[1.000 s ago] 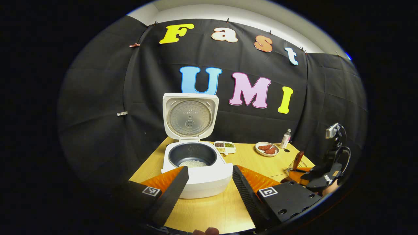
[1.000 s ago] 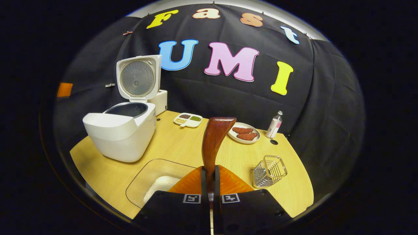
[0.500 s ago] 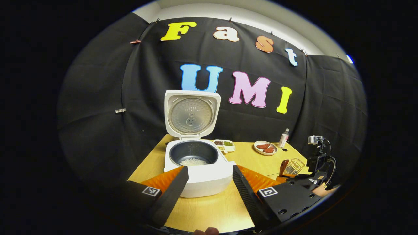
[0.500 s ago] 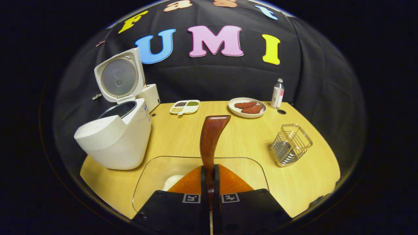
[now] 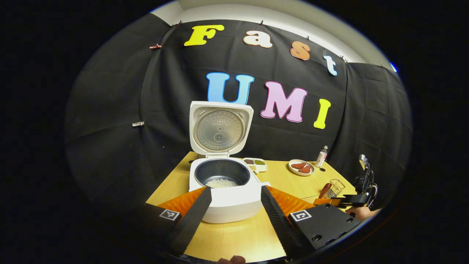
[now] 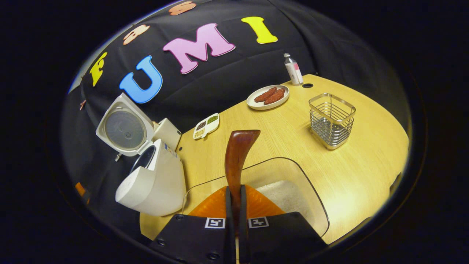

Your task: Close the left gripper, press the button to open the rice cooker; take a wooden spoon from the chopstick holder with the right hand, scoop a spoonful of rice and pour it into the rice cooker, then put the wooden spoon back into the chopstick holder.

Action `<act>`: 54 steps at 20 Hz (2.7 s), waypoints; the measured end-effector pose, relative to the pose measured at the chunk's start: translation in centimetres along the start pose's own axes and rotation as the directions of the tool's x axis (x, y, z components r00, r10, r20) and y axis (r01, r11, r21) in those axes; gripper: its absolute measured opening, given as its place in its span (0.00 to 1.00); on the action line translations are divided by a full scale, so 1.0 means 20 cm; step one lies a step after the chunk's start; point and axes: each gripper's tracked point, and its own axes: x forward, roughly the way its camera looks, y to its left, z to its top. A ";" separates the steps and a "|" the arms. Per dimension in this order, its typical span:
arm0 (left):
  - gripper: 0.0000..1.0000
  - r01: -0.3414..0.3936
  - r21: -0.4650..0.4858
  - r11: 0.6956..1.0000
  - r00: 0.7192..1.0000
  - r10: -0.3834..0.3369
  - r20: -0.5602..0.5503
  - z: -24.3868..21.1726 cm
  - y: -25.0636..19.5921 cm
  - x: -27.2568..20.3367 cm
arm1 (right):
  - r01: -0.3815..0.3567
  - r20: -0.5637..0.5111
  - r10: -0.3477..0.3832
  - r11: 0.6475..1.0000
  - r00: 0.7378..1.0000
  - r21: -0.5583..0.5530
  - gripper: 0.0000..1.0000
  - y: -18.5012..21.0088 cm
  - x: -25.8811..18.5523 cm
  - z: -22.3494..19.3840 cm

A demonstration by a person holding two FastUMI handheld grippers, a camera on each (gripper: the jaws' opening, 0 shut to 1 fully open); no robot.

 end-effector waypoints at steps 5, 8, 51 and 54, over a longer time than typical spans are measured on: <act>0.94 -0.012 -0.001 1.000 1.000 0.012 0.006 0.00 0.01 -0.02 | -0.079 0.026 0.076 0.987 0.997 0.141 0.08 0.01 -0.09 0.07; 0.94 -0.015 -0.002 1.000 1.000 0.015 0.006 0.00 0.01 -0.03 | -0.153 0.065 0.143 0.969 0.988 0.195 0.08 0.05 -0.16 0.16; 0.94 -0.066 -0.110 0.992 0.998 0.066 -0.001 -0.19 0.04 -0.15 | -0.341 0.126 0.335 0.939 0.934 0.035 0.08 1.67 0.36 0.53; 0.94 -0.064 -0.088 0.994 0.998 0.063 -0.009 -0.22 0.02 -0.15 | -0.303 0.118 0.303 0.953 0.946 -0.025 0.08 1.65 0.44 0.48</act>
